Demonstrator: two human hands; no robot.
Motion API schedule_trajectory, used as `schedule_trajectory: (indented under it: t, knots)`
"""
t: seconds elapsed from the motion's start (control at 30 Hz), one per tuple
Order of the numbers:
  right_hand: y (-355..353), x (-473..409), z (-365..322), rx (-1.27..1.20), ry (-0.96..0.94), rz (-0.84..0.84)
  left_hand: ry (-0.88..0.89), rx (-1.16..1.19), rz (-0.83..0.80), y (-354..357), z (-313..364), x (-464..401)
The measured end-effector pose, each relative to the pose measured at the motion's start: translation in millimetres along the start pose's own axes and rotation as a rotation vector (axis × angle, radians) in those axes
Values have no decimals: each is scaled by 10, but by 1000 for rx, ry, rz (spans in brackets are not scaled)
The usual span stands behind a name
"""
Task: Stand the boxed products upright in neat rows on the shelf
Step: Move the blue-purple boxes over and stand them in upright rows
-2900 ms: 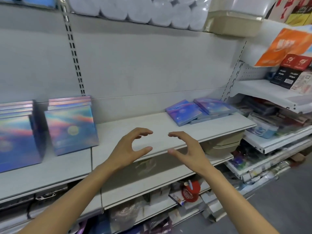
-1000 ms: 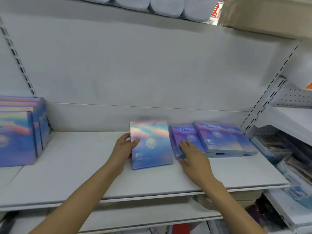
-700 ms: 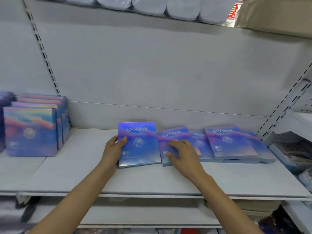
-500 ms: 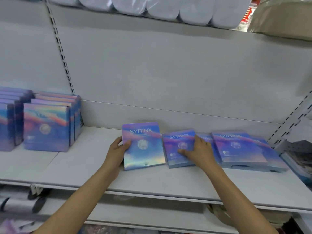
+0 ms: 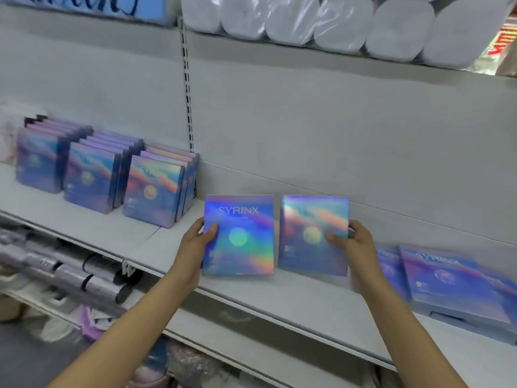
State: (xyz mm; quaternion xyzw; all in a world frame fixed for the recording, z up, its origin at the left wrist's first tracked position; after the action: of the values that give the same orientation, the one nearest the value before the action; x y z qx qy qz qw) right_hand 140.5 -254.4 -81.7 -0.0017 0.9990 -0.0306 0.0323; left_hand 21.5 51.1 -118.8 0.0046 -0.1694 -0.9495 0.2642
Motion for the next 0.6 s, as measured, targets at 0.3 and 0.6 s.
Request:
schedule_trajectory:
  t: [0.3,0.6]
  knots:
    - [1070,461,-174,-141,-75,-246,113,29,245,-1064,335,362]
    - [2106,859,-237,-107,-101,-314,153,106,332,-2100,648,398]
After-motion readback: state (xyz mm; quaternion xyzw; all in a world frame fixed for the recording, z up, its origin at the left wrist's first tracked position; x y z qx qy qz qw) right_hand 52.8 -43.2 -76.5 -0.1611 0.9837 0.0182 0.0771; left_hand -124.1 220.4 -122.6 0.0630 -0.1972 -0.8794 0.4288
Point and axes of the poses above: each hand's wrist, its own x-axis away from the middle knuckle, its own y-axis out of the palm, z = x × y, the point moved 4 cm from there along -x, towards the middle knuckle, and after that the axes turned 4 degrees about z, right-handed, at the moved point
